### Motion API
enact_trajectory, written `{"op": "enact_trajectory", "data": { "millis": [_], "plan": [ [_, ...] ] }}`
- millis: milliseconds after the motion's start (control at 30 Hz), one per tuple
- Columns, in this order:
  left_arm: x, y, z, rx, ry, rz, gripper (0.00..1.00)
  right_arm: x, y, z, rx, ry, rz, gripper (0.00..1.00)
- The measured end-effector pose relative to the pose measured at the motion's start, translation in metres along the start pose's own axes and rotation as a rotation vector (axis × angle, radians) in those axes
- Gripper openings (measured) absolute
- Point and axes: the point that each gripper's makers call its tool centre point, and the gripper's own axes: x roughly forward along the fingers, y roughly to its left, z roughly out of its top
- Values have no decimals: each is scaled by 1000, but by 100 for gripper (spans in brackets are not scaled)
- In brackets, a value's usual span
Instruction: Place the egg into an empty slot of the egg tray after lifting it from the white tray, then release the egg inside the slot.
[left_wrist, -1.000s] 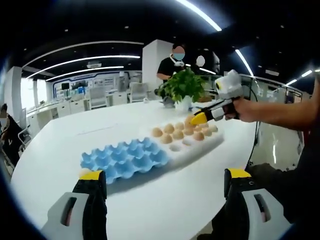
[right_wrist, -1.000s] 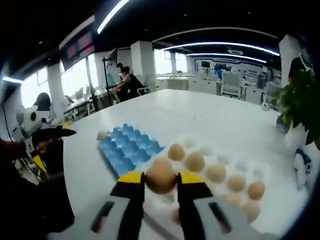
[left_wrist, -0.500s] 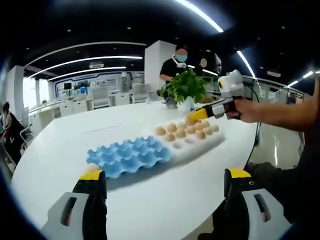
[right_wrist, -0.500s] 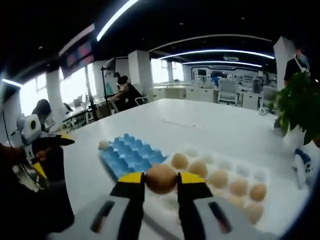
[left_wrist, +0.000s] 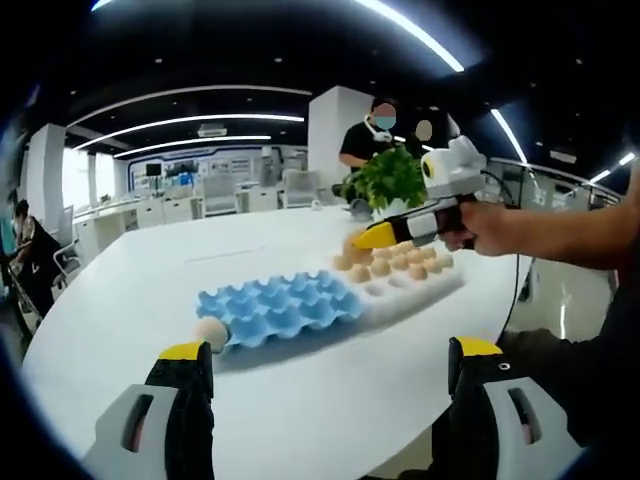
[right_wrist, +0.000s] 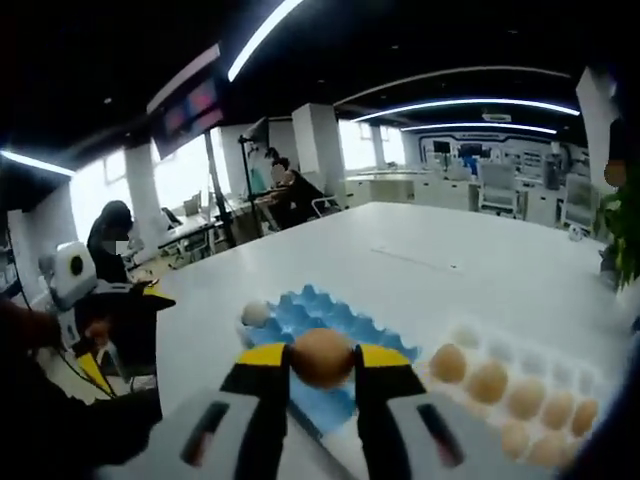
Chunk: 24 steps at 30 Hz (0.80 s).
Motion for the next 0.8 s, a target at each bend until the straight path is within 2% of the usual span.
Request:
{"op": "enact_trajectory", "data": {
  "millis": [200, 500, 633, 667, 700, 800],
  "plan": [
    [-5, 4, 1, 1, -3, 18, 100, 31, 21, 9, -5, -12, 50, 25],
    [-17, 18, -4, -15, -4, 57, 100, 58, 44, 21, -34, -21, 114, 25],
    [-18, 20, -3, -14, -2, 67, 100, 67, 48, 16, -16, -12, 131, 25],
    [-18, 20, -4, -11, 1, 67, 100, 71, 49, 13, -16, 3, 135, 25],
    [-18, 21, -4, -8, 4, 67, 100, 78, 51, 3, -55, 51, 135, 25],
    [-18, 21, -3, 4, 8, 74, 100, 90, 54, -7, -66, 92, 146, 25]
  ]
}}
